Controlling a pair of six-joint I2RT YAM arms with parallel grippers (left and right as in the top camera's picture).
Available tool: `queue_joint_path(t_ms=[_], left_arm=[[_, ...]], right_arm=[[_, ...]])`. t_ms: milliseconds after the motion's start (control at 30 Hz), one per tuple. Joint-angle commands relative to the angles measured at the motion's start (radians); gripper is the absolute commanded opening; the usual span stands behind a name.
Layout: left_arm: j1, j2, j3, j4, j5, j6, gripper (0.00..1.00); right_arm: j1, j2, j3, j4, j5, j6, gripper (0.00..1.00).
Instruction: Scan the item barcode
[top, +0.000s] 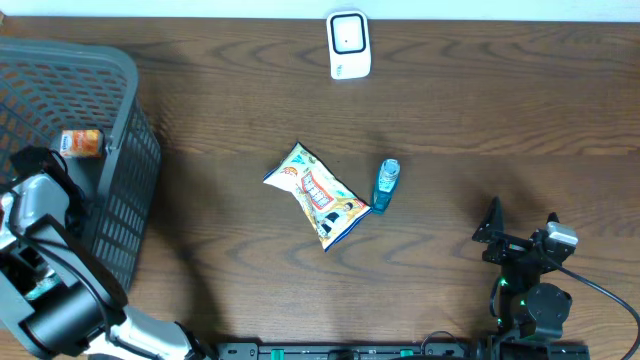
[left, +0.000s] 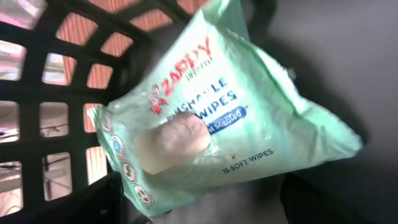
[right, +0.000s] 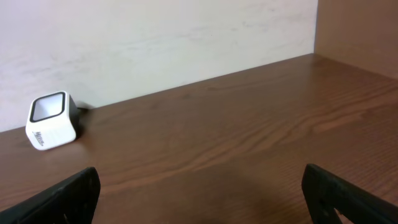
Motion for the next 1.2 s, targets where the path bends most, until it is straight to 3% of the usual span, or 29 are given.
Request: queue_joint_path(t_ms=[0,200,500,767,900,1167], left_arm=[[0.008,0.011,-0.006,-0.003,-0.01,0.012,0.8],[0.016,0.011,-0.007,0.016,-0.01,0.012,0.8],[0.019,0.012,-0.063,0.112,-0.01,0.013,0.69],[0.019,0.013,-0.113,0.175,-0.01,0.012,0.33],[0.019,0.013,-0.115,0.181,-0.009,0.012,0.08],[0.004,0.009,-0.095,0.192,0.154,0.013,0.07]], right_arm=[[-0.005,-0.005,-0.001,-0.003,0.002,-0.007,0.99],[-0.005,-0.005,-0.001,-0.003,0.002,-0.007,0.99],[-0.005,-0.005,-0.001,-0.003,0.002,-0.007,0.99],[-0.005,-0.005,-0.001,-0.003,0.002,-0.008,0.99],[-0.005,-0.005,-0.001,-0.003,0.002,-0.008,0.99],[-0.005,-0.005,-0.001,-0.003,0.002,-0.007,0.99]])
